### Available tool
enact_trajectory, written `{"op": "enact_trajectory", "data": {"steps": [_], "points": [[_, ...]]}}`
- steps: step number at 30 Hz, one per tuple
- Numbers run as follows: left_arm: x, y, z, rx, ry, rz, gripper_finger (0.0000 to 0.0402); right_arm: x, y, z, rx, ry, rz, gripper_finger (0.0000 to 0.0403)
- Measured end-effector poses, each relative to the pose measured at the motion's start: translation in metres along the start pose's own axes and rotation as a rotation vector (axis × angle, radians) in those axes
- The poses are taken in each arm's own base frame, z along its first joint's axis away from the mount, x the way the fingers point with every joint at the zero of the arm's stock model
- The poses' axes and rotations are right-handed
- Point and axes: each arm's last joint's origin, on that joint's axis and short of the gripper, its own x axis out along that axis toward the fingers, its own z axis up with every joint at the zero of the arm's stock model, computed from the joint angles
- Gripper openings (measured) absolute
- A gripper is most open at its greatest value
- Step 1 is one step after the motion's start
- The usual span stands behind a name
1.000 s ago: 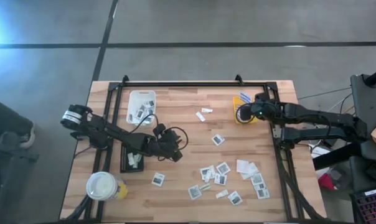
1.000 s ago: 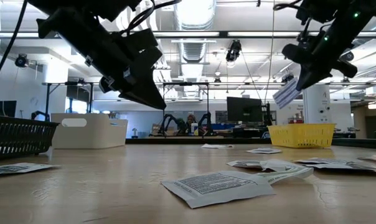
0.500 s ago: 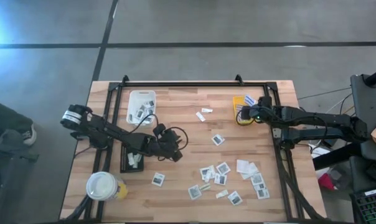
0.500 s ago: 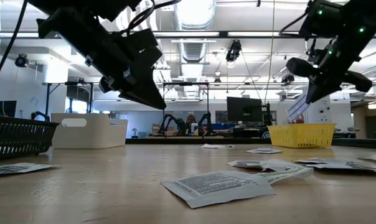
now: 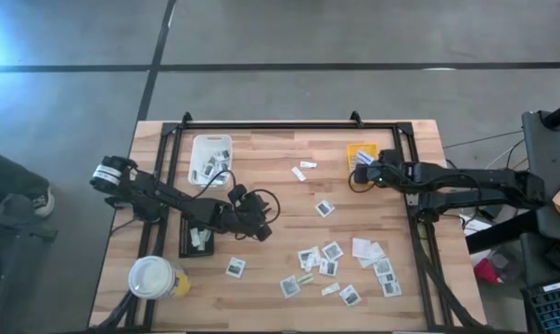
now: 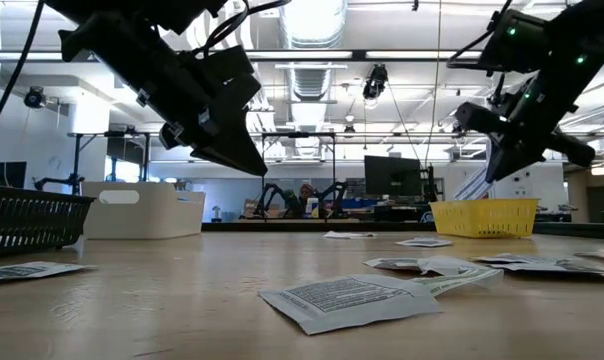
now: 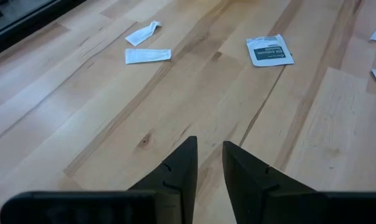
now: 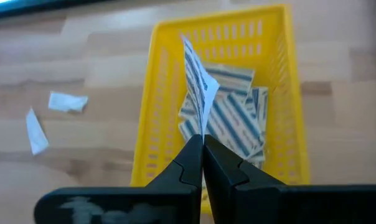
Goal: Pick & Place First Aid Supplies
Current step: Put the blue bandage pack into the yellow bin, then put the gray towelette pack into the white bin
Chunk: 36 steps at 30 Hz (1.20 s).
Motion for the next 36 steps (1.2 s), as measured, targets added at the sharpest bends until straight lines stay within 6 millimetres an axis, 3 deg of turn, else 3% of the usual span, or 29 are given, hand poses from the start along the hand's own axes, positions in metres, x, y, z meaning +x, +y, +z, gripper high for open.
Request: {"op": "enact_trajectory", "data": {"steps": [17, 27, 36], "points": [[0.0, 0.0, 0.0, -0.002, 0.001, -0.004, 0.0087, 0.009, 0.004, -0.005, -0.045, 0.03, -0.032, 0.0015], [0.0, 0.0, 0.0, -0.002, 0.002, -0.004, 0.0087, 0.006, 0.003, -0.003, -0.064, 0.022, -0.015, 0.0092], [0.0, 0.0, 0.0, -0.002, 0.002, -0.004, 0.0087, -0.011, -0.001, 0.006, -0.029, -0.011, 0.095, 0.0135]]}}
